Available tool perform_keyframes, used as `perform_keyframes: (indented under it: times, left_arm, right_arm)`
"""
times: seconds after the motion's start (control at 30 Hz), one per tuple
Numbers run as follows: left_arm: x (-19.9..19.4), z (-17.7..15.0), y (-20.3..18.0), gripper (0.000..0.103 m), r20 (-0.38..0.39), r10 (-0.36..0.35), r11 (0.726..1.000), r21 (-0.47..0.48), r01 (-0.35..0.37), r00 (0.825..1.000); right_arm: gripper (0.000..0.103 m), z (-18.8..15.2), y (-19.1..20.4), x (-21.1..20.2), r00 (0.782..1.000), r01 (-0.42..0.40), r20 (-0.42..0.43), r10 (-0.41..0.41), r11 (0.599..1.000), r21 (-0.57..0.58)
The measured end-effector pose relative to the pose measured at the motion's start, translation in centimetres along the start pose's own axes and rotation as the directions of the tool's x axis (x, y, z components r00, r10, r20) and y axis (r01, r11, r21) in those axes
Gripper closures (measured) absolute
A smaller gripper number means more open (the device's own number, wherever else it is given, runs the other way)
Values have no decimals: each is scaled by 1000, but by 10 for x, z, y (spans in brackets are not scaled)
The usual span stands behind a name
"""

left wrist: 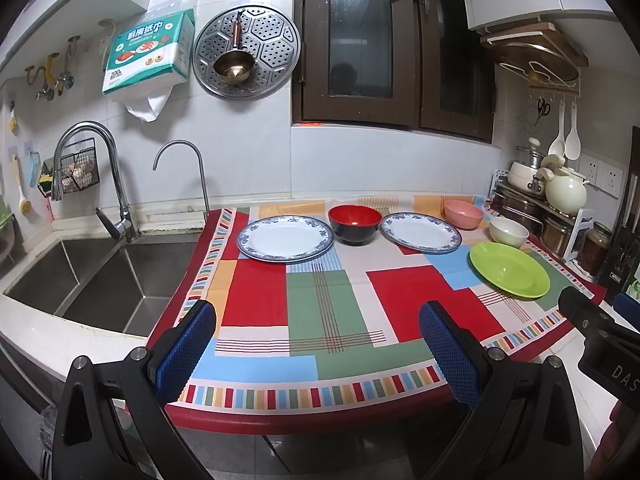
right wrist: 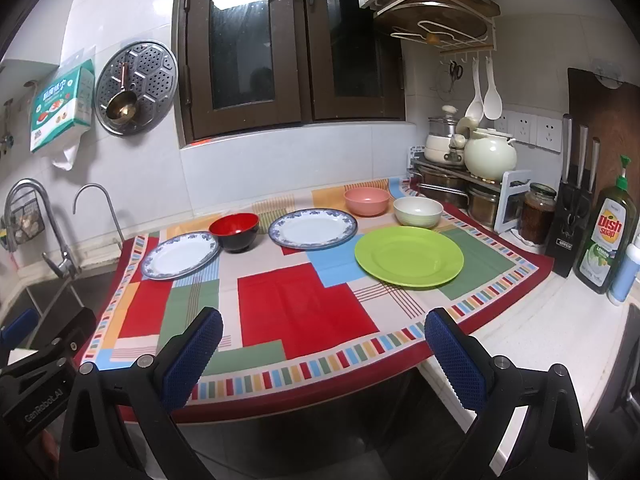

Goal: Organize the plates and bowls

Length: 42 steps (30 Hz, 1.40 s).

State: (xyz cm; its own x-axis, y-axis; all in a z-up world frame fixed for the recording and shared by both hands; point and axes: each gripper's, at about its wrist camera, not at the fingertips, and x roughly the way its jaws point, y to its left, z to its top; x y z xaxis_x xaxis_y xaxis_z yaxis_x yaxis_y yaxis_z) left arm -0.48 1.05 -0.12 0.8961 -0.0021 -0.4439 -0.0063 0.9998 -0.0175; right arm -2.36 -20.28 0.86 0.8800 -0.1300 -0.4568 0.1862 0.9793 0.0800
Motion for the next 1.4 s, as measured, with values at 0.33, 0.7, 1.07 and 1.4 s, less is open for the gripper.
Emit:
perform_keyframes:
  times: [0.33, 0.7, 1.07, 1.4]
  left_arm:
    - [0, 1, 0, 0, -3, -2, 1000, 1, 2, 1000]
    - [1, 1, 0, 0, -2, -3, 1000, 2, 3, 1000]
    - [4, 2, 0, 0, -4, -4, 1000, 2, 4, 1000]
    - [3, 2, 0, 0, -4, -4, 1000, 3, 4, 1000]
  right_arm:
    - [1, 0, 0, 0, 1000, 2, 1, -2, 1000, -4]
    - [1, 0, -1, 0, 1000, 4, 3, -4, 1000, -5]
    - [1, 4, -3, 3, 1000, 8, 4, -8, 1000, -11]
    - [1, 3, -3, 1, 1000, 12, 15, -12, 1000, -20]
